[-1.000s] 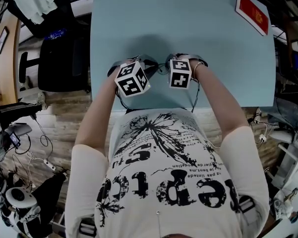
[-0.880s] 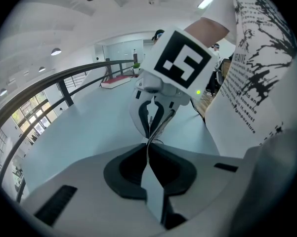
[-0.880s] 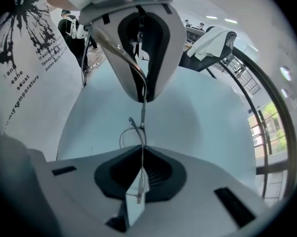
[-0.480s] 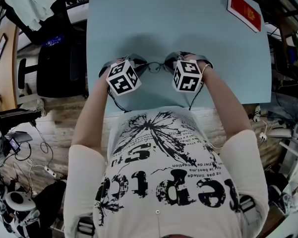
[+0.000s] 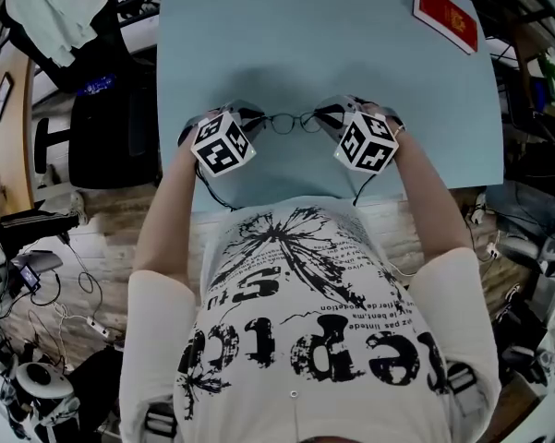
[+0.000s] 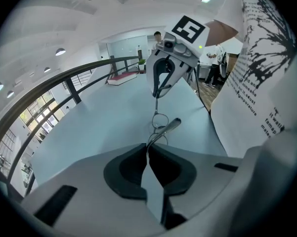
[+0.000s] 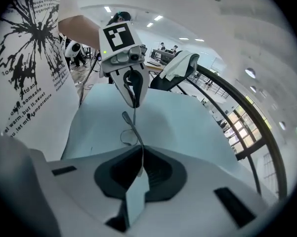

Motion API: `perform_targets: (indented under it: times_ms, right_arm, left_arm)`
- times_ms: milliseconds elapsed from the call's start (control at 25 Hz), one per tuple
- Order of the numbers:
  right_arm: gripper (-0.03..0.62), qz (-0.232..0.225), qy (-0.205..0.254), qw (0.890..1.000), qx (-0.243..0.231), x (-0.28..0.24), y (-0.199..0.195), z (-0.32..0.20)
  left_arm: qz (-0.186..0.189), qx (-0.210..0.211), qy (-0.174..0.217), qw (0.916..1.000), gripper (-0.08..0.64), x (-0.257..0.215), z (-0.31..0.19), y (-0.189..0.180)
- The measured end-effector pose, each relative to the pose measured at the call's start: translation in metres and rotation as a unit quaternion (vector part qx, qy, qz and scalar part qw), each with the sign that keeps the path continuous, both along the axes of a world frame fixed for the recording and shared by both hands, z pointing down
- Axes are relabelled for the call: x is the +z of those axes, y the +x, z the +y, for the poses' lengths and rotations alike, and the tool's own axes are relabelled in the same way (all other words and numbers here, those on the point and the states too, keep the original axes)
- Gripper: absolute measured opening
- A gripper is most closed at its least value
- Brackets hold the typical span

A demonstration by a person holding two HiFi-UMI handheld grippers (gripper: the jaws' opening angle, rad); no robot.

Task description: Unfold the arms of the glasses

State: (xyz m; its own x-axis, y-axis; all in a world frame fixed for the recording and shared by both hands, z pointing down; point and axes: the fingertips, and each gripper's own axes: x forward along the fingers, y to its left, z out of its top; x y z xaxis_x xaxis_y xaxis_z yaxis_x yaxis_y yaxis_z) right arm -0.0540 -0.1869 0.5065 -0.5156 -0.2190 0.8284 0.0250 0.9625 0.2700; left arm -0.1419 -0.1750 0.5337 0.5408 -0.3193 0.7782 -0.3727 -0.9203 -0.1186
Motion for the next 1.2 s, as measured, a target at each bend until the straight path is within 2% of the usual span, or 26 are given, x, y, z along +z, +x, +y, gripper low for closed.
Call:
perform_targets:
  times_ms: [160,640,920,1200]
  right_arm:
    - [0.023,-0.02,-0.003,0.999,0.027,0.0,0.011,-0.006]
    - [0.025,0.02,-0.008,0.999,0.038,0.016,0.034,-0.014]
    - [0.028,0.016,0.005,1.0,0.024,0.016,0.028,-0.015]
    - [0.032,0.021,0.01,0.999,0.041,0.017,0.026,-0.016]
  left_arm:
    - [-0.012,-0.006,0.003,0.9999,0.026,0.0,-0.002,-0.001]
    - [-0.018,-0.017,0.008,0.9997,0.026,-0.001,-0.008,-0.011]
    - [-0.016,-0.027,0.008,0.9995,0.026,0.0,-0.01,-0.008]
    - [-0.009,-0.033,0.016,0.9993,0.031,-0.001,-0.009,-0.003]
